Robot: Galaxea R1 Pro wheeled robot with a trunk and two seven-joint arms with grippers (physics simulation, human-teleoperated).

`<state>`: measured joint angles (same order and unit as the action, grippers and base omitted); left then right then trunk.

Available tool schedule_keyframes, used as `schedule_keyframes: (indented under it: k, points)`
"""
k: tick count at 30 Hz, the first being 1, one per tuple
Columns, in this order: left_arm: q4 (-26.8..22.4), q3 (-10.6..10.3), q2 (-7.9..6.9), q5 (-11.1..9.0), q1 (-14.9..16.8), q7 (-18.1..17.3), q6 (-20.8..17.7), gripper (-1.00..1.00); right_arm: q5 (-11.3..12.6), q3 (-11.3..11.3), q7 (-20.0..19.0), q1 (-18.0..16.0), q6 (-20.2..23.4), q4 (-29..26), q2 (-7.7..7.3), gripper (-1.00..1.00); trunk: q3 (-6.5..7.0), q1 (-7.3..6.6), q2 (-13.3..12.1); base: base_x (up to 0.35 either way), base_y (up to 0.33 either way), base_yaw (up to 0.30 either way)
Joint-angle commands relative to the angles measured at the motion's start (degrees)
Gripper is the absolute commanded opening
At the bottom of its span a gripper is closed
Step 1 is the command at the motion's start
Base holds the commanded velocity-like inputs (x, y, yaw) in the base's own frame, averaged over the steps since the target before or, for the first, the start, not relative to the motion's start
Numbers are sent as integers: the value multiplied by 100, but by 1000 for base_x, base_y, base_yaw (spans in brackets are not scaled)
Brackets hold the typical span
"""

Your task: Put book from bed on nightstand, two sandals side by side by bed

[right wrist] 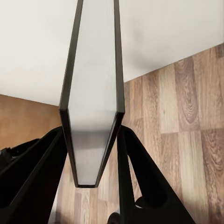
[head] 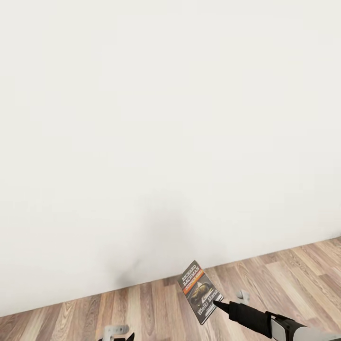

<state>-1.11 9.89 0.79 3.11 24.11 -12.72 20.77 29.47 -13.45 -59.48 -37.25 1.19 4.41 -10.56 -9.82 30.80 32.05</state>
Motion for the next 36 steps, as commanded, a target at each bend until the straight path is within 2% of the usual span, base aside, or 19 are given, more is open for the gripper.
schedule_keyframes:
  k: [1,19,36]
  points:
    - [5,48,0,32,4,-20,15,100,61,-35,-28,-10,13,17,2,-100,-10,4,9,175,0,-25]
    - [5,48,0,32,3,-20,14,100,64,-35,-28,-10,13,19,2,-100,-16,4,9,281,0,-28]
    - [5,48,0,32,1,-20,15,100,65,-35,-28,-10,13,21,2,-100,-74,4,9,20,0,-187]
